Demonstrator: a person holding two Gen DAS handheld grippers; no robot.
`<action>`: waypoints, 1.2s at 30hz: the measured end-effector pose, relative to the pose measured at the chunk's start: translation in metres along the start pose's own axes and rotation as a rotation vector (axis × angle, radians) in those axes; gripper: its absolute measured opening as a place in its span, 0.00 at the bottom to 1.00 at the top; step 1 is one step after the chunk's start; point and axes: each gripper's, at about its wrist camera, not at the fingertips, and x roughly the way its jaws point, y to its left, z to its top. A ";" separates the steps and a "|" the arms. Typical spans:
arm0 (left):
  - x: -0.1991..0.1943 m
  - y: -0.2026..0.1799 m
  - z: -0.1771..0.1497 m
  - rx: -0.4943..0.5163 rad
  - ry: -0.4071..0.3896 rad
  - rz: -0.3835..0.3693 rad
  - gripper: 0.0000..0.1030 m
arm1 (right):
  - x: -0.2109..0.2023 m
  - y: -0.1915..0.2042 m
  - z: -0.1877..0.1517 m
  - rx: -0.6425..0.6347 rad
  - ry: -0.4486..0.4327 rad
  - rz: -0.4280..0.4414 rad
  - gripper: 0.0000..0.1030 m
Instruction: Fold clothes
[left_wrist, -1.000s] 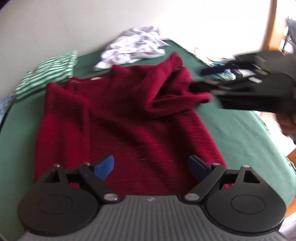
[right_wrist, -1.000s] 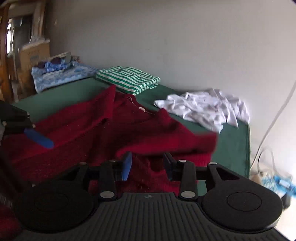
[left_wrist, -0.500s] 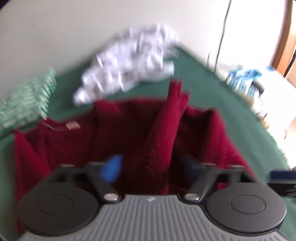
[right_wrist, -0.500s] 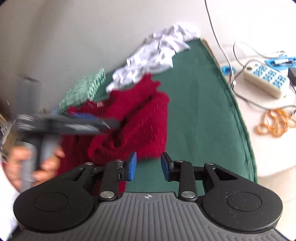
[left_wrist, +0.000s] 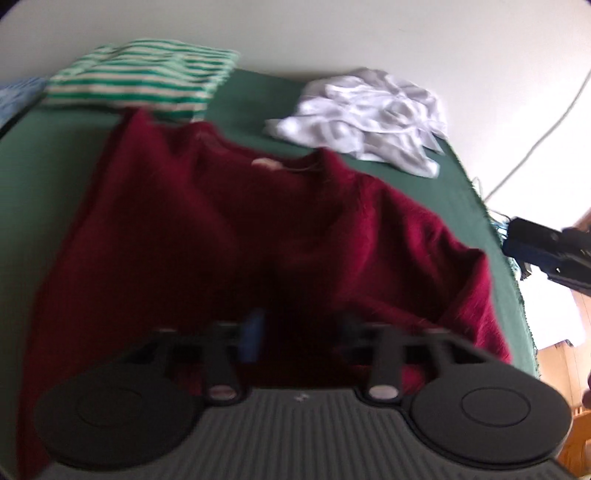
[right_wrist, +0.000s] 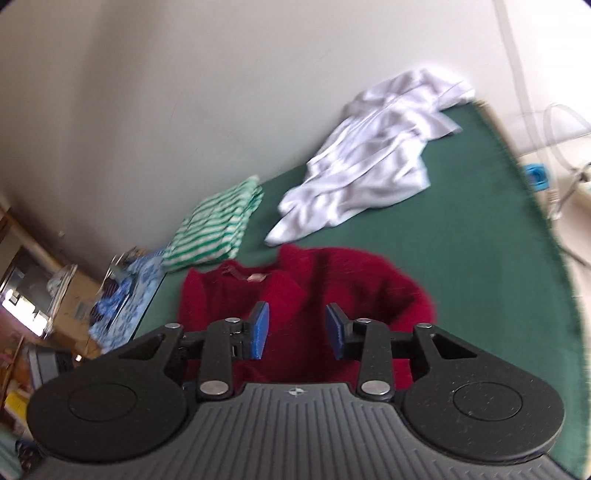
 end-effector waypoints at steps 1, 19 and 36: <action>-0.009 0.004 -0.006 0.006 -0.024 0.018 0.69 | 0.005 0.003 -0.002 0.003 0.013 0.011 0.37; -0.012 -0.047 -0.004 0.288 -0.107 0.119 0.90 | 0.094 0.031 0.013 0.037 0.025 0.134 0.03; -0.019 0.048 -0.006 -0.142 -0.097 -0.020 0.96 | 0.033 0.010 -0.021 0.014 0.104 0.147 0.34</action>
